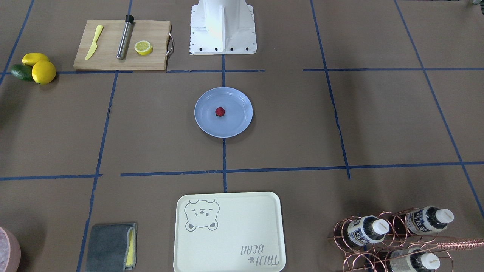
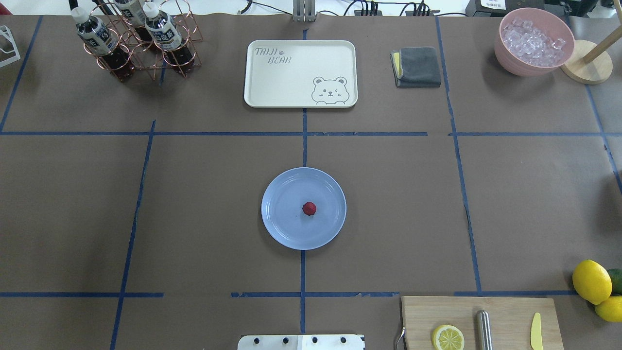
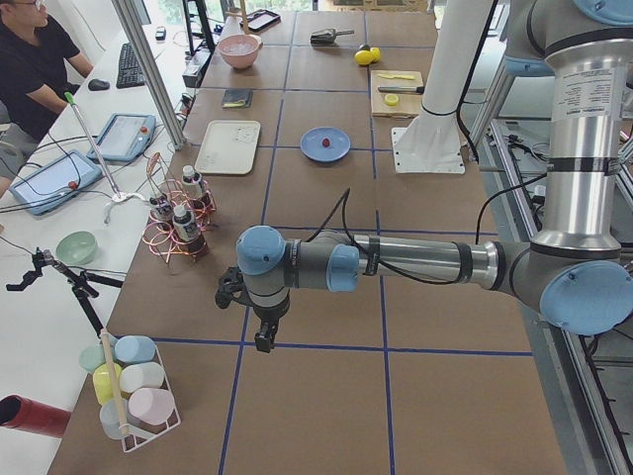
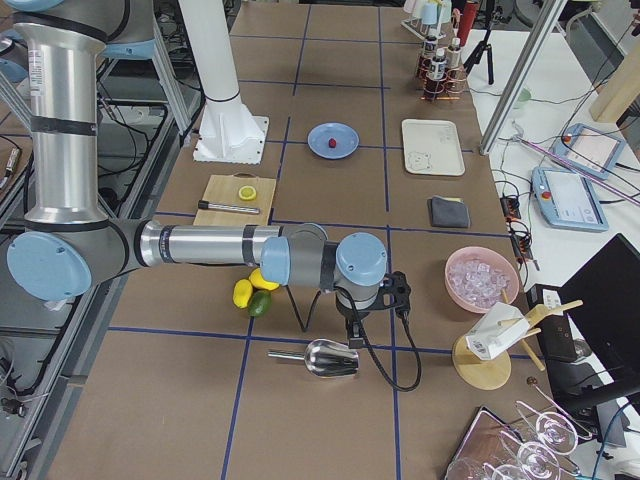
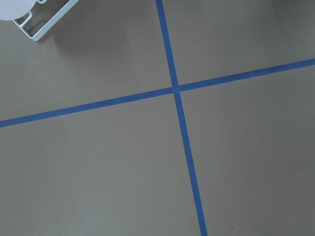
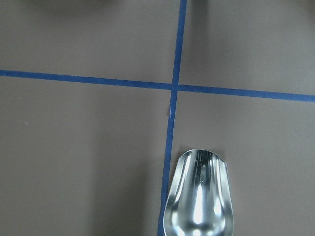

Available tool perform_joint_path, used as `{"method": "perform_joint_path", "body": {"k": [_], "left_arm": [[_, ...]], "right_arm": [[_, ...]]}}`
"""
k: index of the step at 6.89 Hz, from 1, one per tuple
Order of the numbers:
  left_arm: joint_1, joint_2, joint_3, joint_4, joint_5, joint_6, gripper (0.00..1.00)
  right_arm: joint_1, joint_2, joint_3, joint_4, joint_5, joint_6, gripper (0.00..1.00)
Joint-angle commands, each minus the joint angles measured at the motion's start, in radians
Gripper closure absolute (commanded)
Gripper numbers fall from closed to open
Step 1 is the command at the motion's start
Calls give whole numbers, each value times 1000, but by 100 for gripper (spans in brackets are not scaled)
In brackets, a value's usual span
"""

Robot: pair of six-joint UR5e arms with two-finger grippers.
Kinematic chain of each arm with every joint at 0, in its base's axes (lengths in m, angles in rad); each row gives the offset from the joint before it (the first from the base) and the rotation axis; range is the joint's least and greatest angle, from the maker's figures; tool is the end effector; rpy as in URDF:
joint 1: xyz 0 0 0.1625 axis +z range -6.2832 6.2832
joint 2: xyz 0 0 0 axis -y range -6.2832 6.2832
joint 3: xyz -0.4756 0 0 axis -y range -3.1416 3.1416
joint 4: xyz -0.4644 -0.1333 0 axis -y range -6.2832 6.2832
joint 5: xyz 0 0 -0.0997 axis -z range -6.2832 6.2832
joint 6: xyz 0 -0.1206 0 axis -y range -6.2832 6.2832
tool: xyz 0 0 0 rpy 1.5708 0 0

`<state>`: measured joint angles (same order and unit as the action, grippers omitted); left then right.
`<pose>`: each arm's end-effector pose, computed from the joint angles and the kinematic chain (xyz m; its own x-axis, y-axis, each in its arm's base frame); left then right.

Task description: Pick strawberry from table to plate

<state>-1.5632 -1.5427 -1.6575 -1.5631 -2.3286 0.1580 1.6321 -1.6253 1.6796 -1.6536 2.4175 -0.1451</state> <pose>-0.0462 -0.5546 0.6931 0.7158 0.1971 -0.6699 -0.1217 0.9799 0.1583 0.0757 -0.5316 0.6949 0.6618 -0.0830 0.7450 0.0348 0.9962 0.0801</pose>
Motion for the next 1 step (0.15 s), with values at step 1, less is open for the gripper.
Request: {"method": "perform_joint_path", "body": {"k": [1], "left_arm": [[-1, -2, -2, 0, 0, 0, 0]], "right_arm": [[0, 8, 0, 0, 0, 1, 0]]}}
